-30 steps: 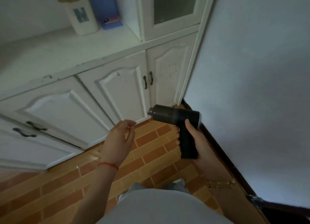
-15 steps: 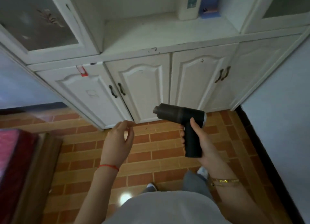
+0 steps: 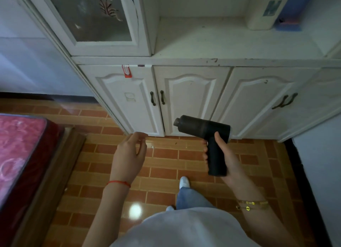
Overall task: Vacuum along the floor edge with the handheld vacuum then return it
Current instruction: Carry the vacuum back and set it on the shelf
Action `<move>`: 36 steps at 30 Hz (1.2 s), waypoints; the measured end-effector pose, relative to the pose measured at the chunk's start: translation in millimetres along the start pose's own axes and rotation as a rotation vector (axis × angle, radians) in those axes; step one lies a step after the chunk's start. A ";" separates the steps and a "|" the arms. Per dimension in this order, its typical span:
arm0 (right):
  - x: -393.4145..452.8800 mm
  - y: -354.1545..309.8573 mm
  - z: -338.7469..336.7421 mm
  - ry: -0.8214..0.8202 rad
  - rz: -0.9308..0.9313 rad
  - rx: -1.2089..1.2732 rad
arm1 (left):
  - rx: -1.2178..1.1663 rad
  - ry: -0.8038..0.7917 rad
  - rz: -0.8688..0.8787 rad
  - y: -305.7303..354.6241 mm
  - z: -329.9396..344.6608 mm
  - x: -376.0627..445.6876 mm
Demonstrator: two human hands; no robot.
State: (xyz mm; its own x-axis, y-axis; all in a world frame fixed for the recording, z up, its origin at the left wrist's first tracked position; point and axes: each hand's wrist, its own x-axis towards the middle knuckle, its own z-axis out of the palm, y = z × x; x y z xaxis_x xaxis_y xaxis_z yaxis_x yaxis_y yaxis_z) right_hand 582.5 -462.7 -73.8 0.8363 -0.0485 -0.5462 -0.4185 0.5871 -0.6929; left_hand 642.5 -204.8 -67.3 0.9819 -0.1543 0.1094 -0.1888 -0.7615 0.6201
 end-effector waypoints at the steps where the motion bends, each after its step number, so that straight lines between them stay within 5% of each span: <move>1: 9.3 -7.4 1.5 -0.010 -0.009 0.008 | -0.003 0.003 -0.004 0.5 0.6 10.5; 15: 121.7 -113.4 12.4 -0.088 -0.066 0.006 | -0.022 0.107 0.058 42.4 30.0 153.1; 36: 280.5 -234.4 71.1 0.012 -0.162 0.008 | -0.098 0.042 0.301 70.4 46.5 389.4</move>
State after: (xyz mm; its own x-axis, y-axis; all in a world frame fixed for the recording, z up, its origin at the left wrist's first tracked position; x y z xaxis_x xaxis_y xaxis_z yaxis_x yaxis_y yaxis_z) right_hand 940.4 -556.4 -31.1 0.8882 -0.1528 -0.4333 -0.2755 0.5775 -0.7685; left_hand 1011.0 -347.8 -17.1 0.8820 -0.3362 0.3301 -0.4711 -0.6206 0.6268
